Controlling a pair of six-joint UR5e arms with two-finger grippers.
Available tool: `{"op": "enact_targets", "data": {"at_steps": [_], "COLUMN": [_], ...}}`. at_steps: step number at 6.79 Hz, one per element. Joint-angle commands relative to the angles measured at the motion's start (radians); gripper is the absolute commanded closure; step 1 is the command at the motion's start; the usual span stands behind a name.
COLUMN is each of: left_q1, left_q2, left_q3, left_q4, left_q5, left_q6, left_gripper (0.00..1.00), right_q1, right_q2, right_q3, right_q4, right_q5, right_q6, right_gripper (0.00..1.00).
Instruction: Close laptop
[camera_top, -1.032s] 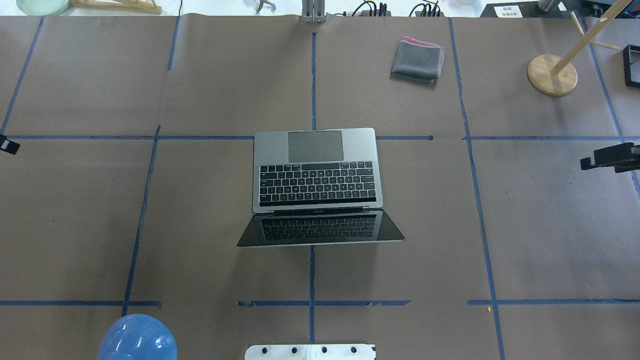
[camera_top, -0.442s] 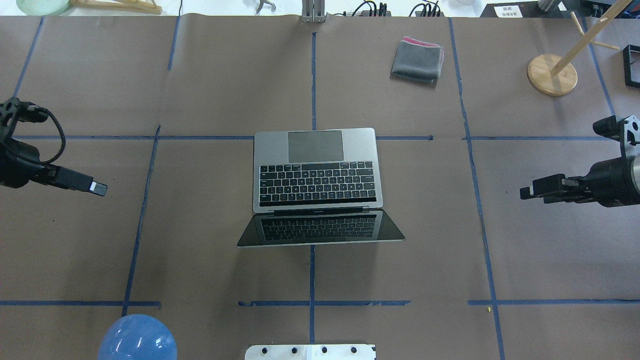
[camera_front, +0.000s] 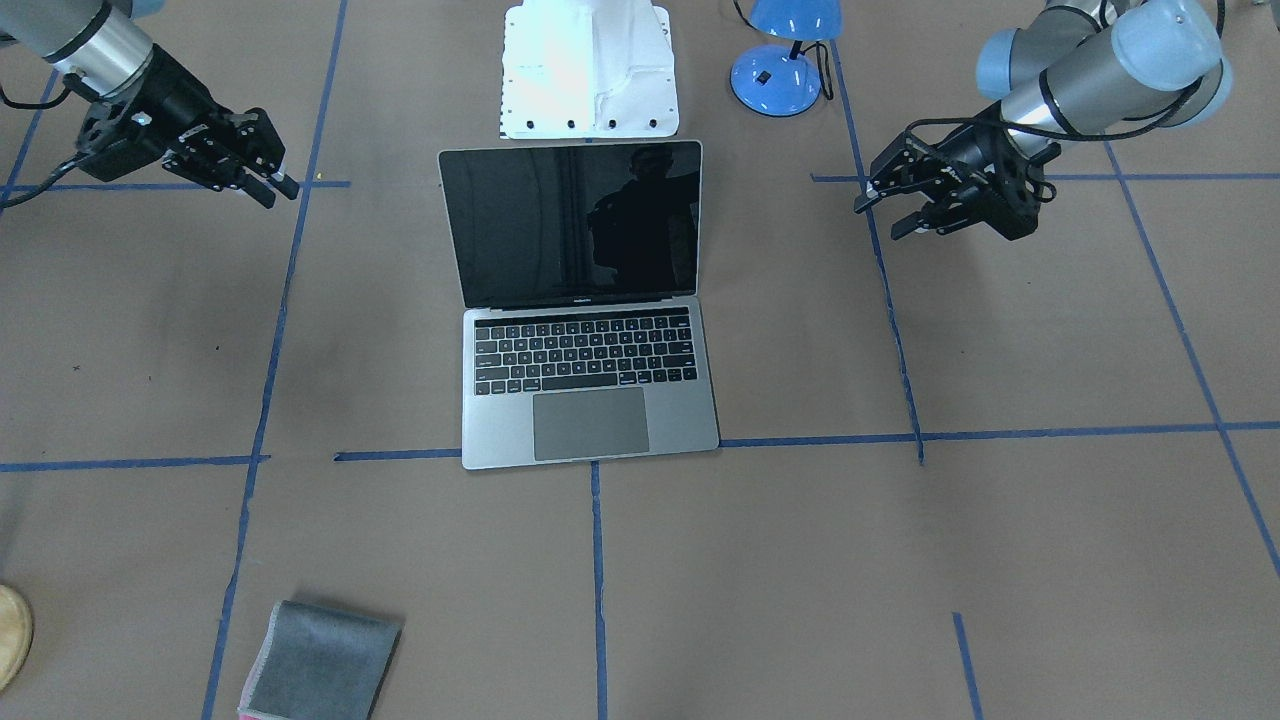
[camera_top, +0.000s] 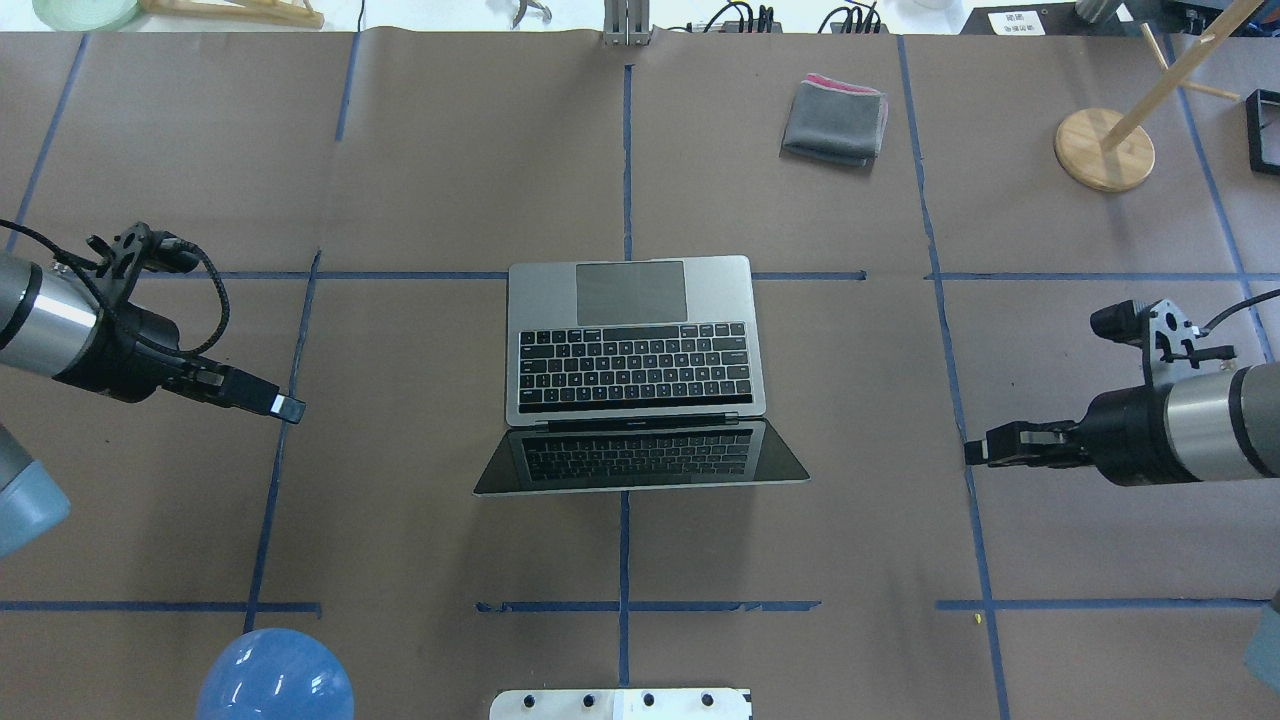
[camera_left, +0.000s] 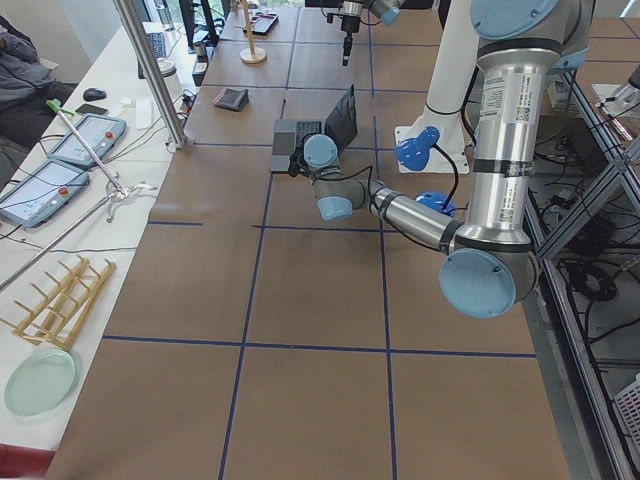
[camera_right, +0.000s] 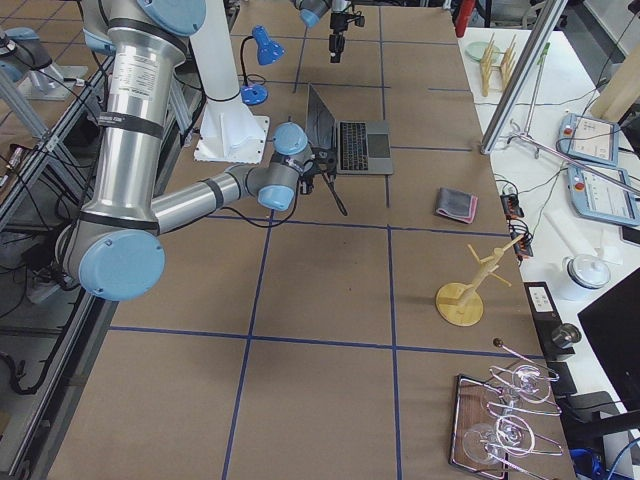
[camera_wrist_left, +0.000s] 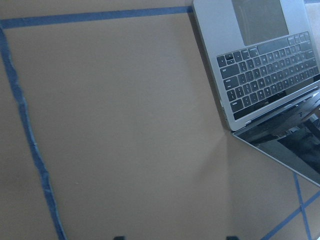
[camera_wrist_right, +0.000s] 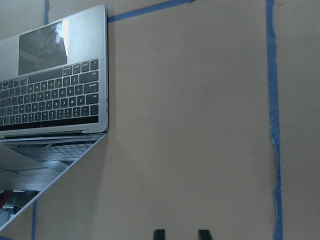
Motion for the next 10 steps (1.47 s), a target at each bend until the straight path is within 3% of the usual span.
{"op": "enact_targets", "data": {"at_steps": [1, 4, 8, 10], "left_q1": [0.079, 0.171, 0.259, 0.259], "left_q2": [-0.059, -0.099, -0.223, -0.228], "left_q3": [0.012, 0.009, -0.003, -0.011], "left_q4": [-0.001, -0.001, 0.002, 0.0], "left_q5": [-0.005, -0.008, 0.009, 0.007], "left_q6": [-0.022, -0.028, -0.247, -0.249], "left_gripper": [0.98, 1.0, 1.0, 1.0], "right_q1": [-0.143, -0.257, -0.305, -0.307], "right_q2": [-0.001, -0.003, 0.078, 0.107], "right_q3": [0.023, 0.068, 0.1, 0.097], "right_q4": [0.0, 0.0, 0.0, -0.003], "right_q5": [-0.113, -0.117, -0.293, -0.319], "right_q6": [0.008, 0.008, 0.063, 0.07], "right_gripper": [0.95, 0.98, 1.0, 1.0]}}
